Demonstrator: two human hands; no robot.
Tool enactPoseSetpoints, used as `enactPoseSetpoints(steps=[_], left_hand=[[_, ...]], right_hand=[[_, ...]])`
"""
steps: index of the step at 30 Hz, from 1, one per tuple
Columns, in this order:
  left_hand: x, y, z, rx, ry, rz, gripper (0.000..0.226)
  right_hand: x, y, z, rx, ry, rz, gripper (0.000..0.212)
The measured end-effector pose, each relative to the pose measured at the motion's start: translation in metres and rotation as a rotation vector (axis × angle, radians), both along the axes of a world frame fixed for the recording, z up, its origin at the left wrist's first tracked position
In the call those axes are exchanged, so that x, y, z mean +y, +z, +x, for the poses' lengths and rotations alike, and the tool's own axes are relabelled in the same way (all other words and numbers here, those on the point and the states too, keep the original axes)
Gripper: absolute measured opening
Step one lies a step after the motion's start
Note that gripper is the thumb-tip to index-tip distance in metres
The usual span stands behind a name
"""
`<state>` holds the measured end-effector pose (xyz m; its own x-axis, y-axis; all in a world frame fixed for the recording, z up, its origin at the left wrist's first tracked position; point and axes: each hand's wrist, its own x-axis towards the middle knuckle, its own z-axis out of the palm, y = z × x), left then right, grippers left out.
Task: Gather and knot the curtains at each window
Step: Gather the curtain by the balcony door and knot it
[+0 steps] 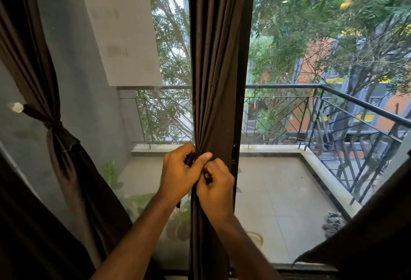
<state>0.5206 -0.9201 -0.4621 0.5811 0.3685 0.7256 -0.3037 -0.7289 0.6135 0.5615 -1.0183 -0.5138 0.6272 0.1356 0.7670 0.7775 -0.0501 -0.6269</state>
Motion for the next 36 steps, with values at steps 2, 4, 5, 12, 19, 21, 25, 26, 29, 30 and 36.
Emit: enactPoseSetpoints(steps=[2,4,5,12,19,21,25,26,29,30,36], left_hand=[[0.003,0.002,0.002,0.001,0.024,0.030,0.044],[0.007,0.001,0.002,0.002,0.034,0.039,0.042],[0.009,0.000,0.001,-0.001,0.030,0.042,0.042],[0.019,-0.002,-0.008,-0.018,0.013,0.044,0.042],[0.017,-0.003,-0.004,-0.003,0.219,0.122,0.041],[0.015,-0.006,-0.002,0.008,0.309,0.175,0.038],[0.005,-0.009,0.000,0.019,0.364,0.210,0.031],[0.003,-0.008,0.000,0.014,0.356,0.200,0.033],[-0.001,-0.006,0.001,-0.024,0.226,0.099,0.038],[-0.001,-0.006,0.001,-0.037,0.156,0.023,0.038],[0.010,-0.004,-0.002,-0.002,-0.072,-0.166,0.038]], right_hand=[[-0.003,0.000,-0.001,-0.012,0.064,-0.040,0.012],[-0.011,-0.002,0.000,-0.039,0.140,-0.065,0.020],[-0.017,-0.003,0.002,-0.040,0.132,-0.046,0.022],[-0.032,-0.005,0.042,0.508,0.048,0.164,0.052],[-0.031,-0.006,0.025,0.361,-0.181,0.226,0.020],[-0.025,-0.011,0.003,0.137,-0.175,0.095,0.009],[-0.013,-0.017,-0.010,-0.014,-0.199,-0.110,0.036],[-0.011,-0.014,-0.009,-0.040,-0.219,-0.114,0.036],[-0.003,-0.010,-0.007,-0.119,-0.205,-0.177,0.038],[-0.001,-0.011,-0.006,-0.121,-0.182,-0.190,0.038],[0.008,-0.010,-0.005,-0.155,-0.167,-0.231,0.033]])
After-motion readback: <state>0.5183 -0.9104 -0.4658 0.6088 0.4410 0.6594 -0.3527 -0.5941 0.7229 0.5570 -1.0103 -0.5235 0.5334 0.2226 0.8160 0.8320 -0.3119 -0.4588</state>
